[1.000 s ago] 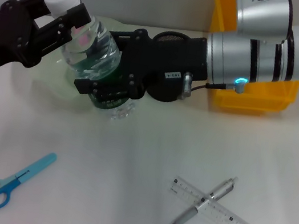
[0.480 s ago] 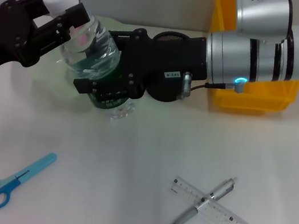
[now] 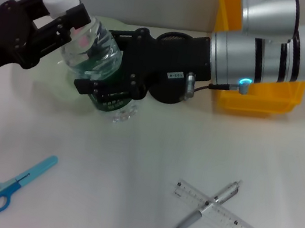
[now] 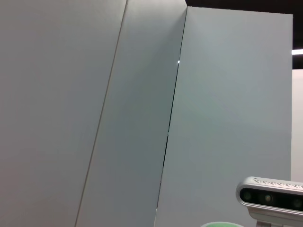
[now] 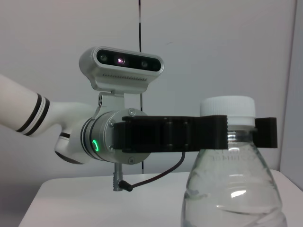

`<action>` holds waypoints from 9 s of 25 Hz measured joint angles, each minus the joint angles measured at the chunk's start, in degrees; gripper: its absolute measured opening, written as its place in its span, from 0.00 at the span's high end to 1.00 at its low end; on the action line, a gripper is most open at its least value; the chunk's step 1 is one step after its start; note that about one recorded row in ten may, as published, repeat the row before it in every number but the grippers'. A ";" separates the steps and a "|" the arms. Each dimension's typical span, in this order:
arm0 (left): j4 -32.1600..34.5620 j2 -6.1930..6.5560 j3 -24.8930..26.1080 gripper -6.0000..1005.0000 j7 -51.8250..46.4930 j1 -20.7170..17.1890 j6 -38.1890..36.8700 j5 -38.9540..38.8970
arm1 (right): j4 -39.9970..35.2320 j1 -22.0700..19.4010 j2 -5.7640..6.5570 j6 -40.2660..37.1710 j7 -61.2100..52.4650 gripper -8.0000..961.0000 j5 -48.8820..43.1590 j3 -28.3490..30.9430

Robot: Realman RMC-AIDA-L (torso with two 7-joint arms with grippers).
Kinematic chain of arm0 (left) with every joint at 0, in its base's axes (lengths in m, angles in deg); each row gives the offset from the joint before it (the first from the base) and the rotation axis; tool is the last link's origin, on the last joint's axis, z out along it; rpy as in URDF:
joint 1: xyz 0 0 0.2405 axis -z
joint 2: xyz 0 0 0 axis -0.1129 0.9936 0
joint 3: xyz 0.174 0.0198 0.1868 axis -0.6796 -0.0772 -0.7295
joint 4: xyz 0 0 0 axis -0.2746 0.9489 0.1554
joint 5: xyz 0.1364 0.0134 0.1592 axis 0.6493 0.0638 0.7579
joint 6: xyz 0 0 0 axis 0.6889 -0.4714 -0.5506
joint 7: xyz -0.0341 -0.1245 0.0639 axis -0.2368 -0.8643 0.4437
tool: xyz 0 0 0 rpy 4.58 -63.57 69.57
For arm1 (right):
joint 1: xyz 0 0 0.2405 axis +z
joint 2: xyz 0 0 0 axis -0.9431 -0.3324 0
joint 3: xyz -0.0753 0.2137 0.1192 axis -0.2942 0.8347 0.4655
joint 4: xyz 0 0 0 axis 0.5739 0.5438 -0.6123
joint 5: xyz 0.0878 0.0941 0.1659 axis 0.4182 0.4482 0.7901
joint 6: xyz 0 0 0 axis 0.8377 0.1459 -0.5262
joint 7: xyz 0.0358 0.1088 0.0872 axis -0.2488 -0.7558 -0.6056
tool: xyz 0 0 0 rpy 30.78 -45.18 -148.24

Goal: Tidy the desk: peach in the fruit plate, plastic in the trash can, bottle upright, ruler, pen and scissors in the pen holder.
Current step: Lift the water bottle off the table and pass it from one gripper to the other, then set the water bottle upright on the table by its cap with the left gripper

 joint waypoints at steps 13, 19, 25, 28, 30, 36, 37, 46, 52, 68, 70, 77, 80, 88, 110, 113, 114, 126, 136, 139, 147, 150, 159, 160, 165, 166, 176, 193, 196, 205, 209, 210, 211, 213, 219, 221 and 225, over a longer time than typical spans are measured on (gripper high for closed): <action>-0.01 0.00 0.34 0.55 0.00 -0.16 0.05 0.06 | -0.35 -0.03 0.00 0.40 -0.98 0.20 0.11 -1.78; -0.02 -0.01 0.39 0.55 0.00 -0.16 0.09 0.09 | -0.58 -0.06 0.00 1.14 -1.35 0.20 0.00 -2.51; -0.02 0.00 0.48 0.55 0.01 -0.13 0.10 0.09 | -0.55 -0.09 0.00 1.47 -1.36 0.20 -0.21 -2.60; 0.00 0.00 0.53 0.55 0.01 -0.05 0.11 0.06 | -0.43 -0.14 0.02 1.92 -1.35 0.20 -0.29 -2.73; 0.00 0.00 0.53 0.55 0.01 -0.05 0.05 -0.01 | -0.31 -0.18 0.06 2.09 -1.35 0.19 -0.36 -2.81; 0.01 0.04 0.54 0.55 0.01 0.02 -0.18 -0.27 | -0.17 -0.40 0.09 3.36 -1.31 0.20 -0.58 -2.95; 0.01 0.06 0.55 0.55 0.00 0.03 -0.27 -0.28 | -0.14 -0.45 0.09 3.51 -1.31 0.20 -0.58 -2.96; 0.35 0.18 0.77 0.55 -0.75 0.13 -0.55 -0.80 | 0.13 -0.62 0.09 4.36 -1.26 0.20 -0.65 -3.07; 0.37 0.23 0.78 0.55 -0.94 0.13 -0.60 -0.93 | 0.73 -0.66 0.09 4.53 -1.27 0.19 -1.10 -3.09; 0.52 0.35 1.25 0.55 -2.06 0.31 -0.30 -1.61 | 1.92 -0.84 0.09 5.20 -1.32 0.19 -1.24 -3.55; 0.53 0.35 1.28 0.55 -2.09 0.30 -0.28 -1.61 | 2.01 -0.85 0.09 5.21 -1.32 0.20 -1.24 -3.57; 0.53 0.44 1.33 0.55 -2.17 0.21 -0.23 -1.65 | 1.31 -1.52 0.10 5.30 -1.79 0.19 -1.31 -3.61; 0.53 0.44 1.34 0.55 -2.19 0.17 -0.23 -1.66 | 1.14 -1.70 0.11 5.30 -1.70 0.19 -1.31 -3.61; 0.53 0.44 1.44 0.55 -2.66 0.17 -0.23 -1.66 | 1.00 -2.06 0.08 5.32 -1.50 0.19 -2.02 -3.60; 0.53 0.47 2.28 0.55 -2.90 0.49 -0.28 -2.61 | 1.44 -2.31 0.09 6.08 -1.81 0.19 -4.44 -3.80; 0.53 0.48 2.58 0.55 -2.94 0.49 -0.28 -2.61 | 1.44 -2.37 0.08 6.13 -1.83 0.19 -4.92 -3.78; 0.53 0.49 2.73 0.55 -2.97 0.49 -0.28 -2.61 | 1.44 -2.40 0.06 6.19 -1.84 0.19 -5.06 -3.78; 0.53 0.98 2.86 0.56 -2.87 -0.71 0.69 -2.51 | 1.07 -4.35 -0.02 7.69 -1.84 0.19 -5.32 -3.23; 0.63 2.48 3.25 0.56 -0.62 -3.81 2.36 -2.40 | -0.42 -7.92 0.01 9.68 -0.45 0.19 -1.00 -1.35; 0.67 2.54 3.63 0.56 0.56 -4.43 2.94 -2.37 | -0.43 -8.57 -0.01 9.65 0.03 0.19 -0.68 -1.30; 0.63 1.28 4.59 0.56 5.74 -6.24 8.24 -2.35 | -0.54 -10.15 0.46 7.18 -0.15 0.19 -1.16 -1.93; 0.27 0.89 5.33 0.56 7.34 -6.64 9.69 -2.35 | -0.58 -10.44 0.72 5.87 -0.15 0.19 -1.32 -1.93; -1.46 -0.02 6.39 0.56 11.46 -7.48 13.62 -2.37 | -1.17 -10.91 1.04 3.86 -0.37 0.19 -5.72 -1.73; -2.07 -0.02 6.46 0.56 12.09 -7.49 13.95 -2.37 | -1.24 -10.91 1.05 3.80 -0.37 0.19 -6.14 -1.79; -3.99 -0.10 6.64 0.56 14.46 -7.32 16.61 -2.37 | -1.36 -10.86 1.06 2.41 -0.39 0.19 -6.65 -2.05; -4.29 -0.11 6.65 0.56 14.75 -7.28 16.95 -2.37 | -1.41 -10.85 1.06 2.12 -0.39 0.19 -6.66 -2.00; -5.82 -0.17 7.02 0.56 15.80 -7.17 19.65 -2.53 | -1.51 -11.09 1.27 1.73 -0.45 0.19 -7.19 -1.59; -6.09 -0.18 6.61 0.55 16.34 -7.04 22.02 -2.16 | -1.52 -10.75 1.10 1.67 -1.16 0.19 -9.44 -1.50; -6.54 -0.18 6.60 0.55 16.51 -7.03 22.24 -2.15 | -1.54 -10.73 1.01 1.67 -1.16 0.19 -9.40 -1.50; -6.85 -0.18 6.68 0.53 16.62 -6.99 22.39 -2.39 | -1.58 -10.69 0.96 1.68 -1.24 0.19 -9.43 -1.50; -6.86 -0.18 6.65 0.53 16.62 -6.99 22.56 -2.46 | -1.58 -10.71 0.96 1.68 -1.25 0.19 -9.43 -1.49; -6.86 -0.18 6.61 0.53 16.62 -6.99 22.58 -2.46 | -1.58 -10.72 0.97 1.67 -1.25 0.19 -9.45 -1.49; -6.86 -0.18 6.60 0.53 16.62 -6.99 22.61 -2.46 | -1.58 -10.72 0.96 1.66 -1.25 0.19 -9.47 -1.49; -6.86 -0.18 6.58 0.52 16.62 -6.99 22.67 -2.46 | -1.58 -10.73 0.96 1.66 -1.25 0.19 -9.48 -1.49; -6.86 -0.23 6.88 0.52 16.62 -7.00 22.71 -2.46 | -1.58 -10.67 0.96 1.61 -1.25 0.19 -9.50 -1.50; -6.86 -0.24 6.84 0.52 16.62 -7.00 22.71 -2.46 | -1.57 -10.66 0.96 1.60 -1.25 0.19 -9.51 -1.50; -6.86 -0.27 6.69 0.51 16.62 -7.06 22.74 -2.46 | -1.58 -10.64 0.89 1.59 -1.25 0.19 -9.51 -1.50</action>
